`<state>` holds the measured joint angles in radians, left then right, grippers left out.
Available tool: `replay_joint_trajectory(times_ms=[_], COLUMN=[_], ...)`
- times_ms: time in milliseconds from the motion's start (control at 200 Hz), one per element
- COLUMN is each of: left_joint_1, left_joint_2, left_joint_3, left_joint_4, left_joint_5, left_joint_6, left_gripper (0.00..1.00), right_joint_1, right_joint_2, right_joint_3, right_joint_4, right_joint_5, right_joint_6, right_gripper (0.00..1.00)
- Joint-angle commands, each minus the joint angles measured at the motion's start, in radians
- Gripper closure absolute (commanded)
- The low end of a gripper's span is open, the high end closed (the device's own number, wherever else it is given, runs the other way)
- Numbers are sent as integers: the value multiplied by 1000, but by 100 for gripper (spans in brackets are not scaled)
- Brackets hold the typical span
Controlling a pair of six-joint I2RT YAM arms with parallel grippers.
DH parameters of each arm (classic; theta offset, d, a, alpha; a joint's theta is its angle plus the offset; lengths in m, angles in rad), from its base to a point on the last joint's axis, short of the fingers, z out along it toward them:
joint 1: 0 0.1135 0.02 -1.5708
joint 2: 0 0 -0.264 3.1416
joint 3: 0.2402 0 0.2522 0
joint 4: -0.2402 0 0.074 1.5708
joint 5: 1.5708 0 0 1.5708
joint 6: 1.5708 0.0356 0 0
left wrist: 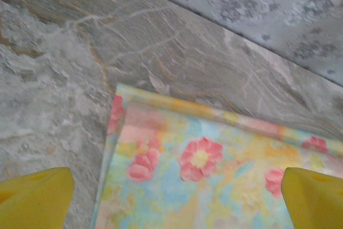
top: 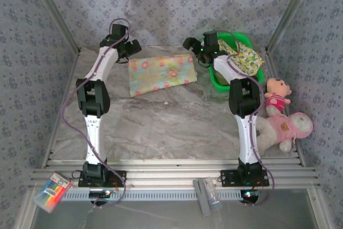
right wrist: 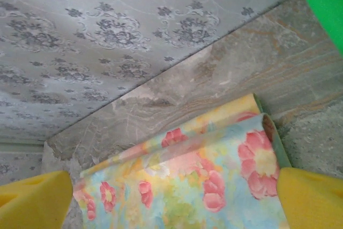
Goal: Fold and stack the skirts
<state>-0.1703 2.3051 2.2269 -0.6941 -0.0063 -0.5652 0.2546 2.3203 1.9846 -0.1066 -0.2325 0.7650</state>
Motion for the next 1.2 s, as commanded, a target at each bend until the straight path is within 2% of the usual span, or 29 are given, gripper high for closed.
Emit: replay_joint_trajectory(times_ms=[0,160,325,600,829,954,1194], left_joint_1=[-43,-93,-107,-109,-109,-114,-128], left_joint_2=[-83,-73,-22,33,19,-24,-246], left_joint_3=[-44,-145,-180,-302,-437,-545,-896], left_joint_4=[-49,25,85,135,185,219,307], left_joint_5=[117,288,343,355,359,367,358], left_joint_6=[-42,-125,-194,-221,-217,-215,-223], left_gripper=[1,1,0,1,0,0,1], right_joint_1=[25,64,78,92,104,122,164], right_joint_2=[-62,-26,43,104,110,69,-158], right_joint_3=[-33,-72,-28,26,0,-70,-419], right_joint_4=[15,16,-27,-207,-322,-353,-341], right_joint_5=[-27,8,-16,-110,-121,-125,-110], right_joint_6=[-102,-127,-127,-172,-201,-201,-204], right_gripper=[0,0,0,0,0,0,0])
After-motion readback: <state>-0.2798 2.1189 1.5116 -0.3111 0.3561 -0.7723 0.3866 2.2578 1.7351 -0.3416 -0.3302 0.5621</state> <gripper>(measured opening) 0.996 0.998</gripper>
